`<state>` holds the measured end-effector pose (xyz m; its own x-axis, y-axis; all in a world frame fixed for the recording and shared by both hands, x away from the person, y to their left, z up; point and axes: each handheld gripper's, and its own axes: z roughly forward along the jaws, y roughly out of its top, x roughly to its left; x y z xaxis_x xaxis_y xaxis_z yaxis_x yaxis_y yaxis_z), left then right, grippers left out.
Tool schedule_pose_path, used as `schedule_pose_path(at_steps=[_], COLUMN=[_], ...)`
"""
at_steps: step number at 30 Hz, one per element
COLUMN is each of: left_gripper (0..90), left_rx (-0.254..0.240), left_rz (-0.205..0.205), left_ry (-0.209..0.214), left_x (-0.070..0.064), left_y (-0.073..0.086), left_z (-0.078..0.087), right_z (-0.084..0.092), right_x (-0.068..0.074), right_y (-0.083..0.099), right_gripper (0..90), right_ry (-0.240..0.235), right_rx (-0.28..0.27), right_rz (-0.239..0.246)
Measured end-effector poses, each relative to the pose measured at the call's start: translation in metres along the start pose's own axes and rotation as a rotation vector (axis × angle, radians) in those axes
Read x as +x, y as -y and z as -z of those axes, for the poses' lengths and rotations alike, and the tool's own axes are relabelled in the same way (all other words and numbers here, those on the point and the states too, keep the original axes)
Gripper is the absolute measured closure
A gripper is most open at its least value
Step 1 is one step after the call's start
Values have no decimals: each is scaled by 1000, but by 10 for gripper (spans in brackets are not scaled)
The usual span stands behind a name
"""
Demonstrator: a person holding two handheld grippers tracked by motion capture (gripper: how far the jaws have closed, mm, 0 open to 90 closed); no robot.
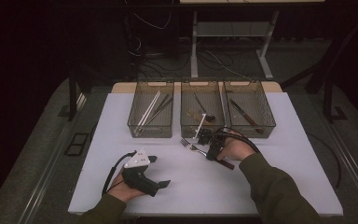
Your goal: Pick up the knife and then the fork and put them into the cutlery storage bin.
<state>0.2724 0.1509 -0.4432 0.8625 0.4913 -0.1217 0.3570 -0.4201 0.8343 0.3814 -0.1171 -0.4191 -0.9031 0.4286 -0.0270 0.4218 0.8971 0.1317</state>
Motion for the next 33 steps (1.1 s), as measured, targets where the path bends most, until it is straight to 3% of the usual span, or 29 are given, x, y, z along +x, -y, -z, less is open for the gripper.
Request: schedule_pose_path(at_steps=[5,15,23,33], left_gripper=[0,0,0,0], left_rx=[0,-2,-1,3], left_rz=[1,6,7,11], left_ry=[1,3,2,0], left_x=[0,2,2,4], left_y=[0,1,1,2], left_z=[0,-1,-1,0], right_z=[0,0,2,20], right_x=[1,2,-2,-7], right_y=[-2,-3,9,25], right_gripper=[772,777,778,777], right_ry=[3,8,-12,-40], right_rx=[18,23,-69,-203], right_rz=[13,22,-5,-26])
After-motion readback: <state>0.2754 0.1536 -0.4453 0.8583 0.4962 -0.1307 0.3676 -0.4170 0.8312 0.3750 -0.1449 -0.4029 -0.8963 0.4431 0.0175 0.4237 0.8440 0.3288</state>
